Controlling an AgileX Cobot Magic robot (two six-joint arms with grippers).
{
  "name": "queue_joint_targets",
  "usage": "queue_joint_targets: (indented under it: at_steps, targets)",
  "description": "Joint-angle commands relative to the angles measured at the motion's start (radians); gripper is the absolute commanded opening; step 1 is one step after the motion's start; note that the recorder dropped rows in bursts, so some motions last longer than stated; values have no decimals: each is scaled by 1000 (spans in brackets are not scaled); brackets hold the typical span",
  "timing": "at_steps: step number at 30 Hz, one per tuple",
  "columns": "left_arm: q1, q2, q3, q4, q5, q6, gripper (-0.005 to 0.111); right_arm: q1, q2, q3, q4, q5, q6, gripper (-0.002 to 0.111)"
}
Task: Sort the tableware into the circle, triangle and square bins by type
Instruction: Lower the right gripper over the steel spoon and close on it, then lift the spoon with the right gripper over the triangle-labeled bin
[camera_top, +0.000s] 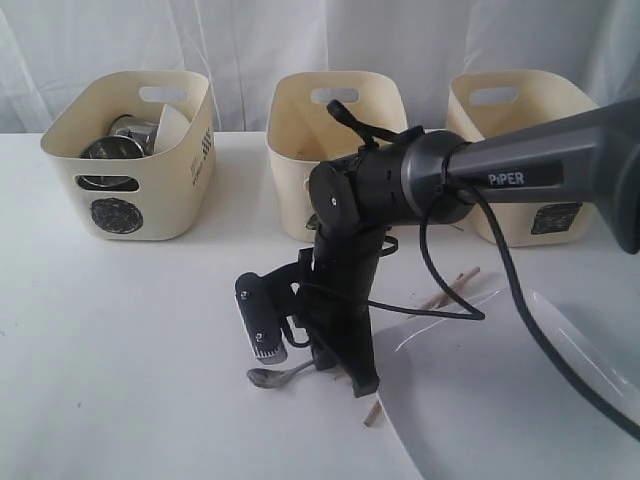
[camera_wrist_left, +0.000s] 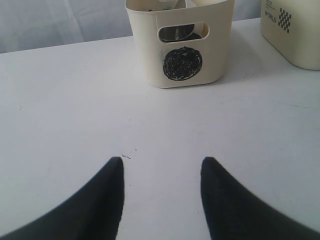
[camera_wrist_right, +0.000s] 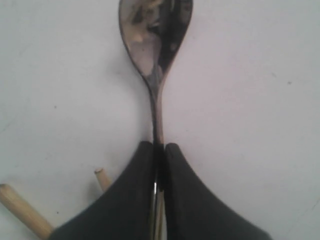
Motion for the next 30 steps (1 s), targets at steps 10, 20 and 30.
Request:
queue_joint_targets:
  at_steps: [10,20,30]
  targets:
    - [2,-5,3,-8,-5,-6,52,28,-5,-93,66,-175,47,0]
    - [2,-5,3,-8,-5,-6,52,85,-11,-163,126,-212,88,0]
    - [2,-5,3,-8,-5,-6,52,89,-13,-163,128,-231,296,0]
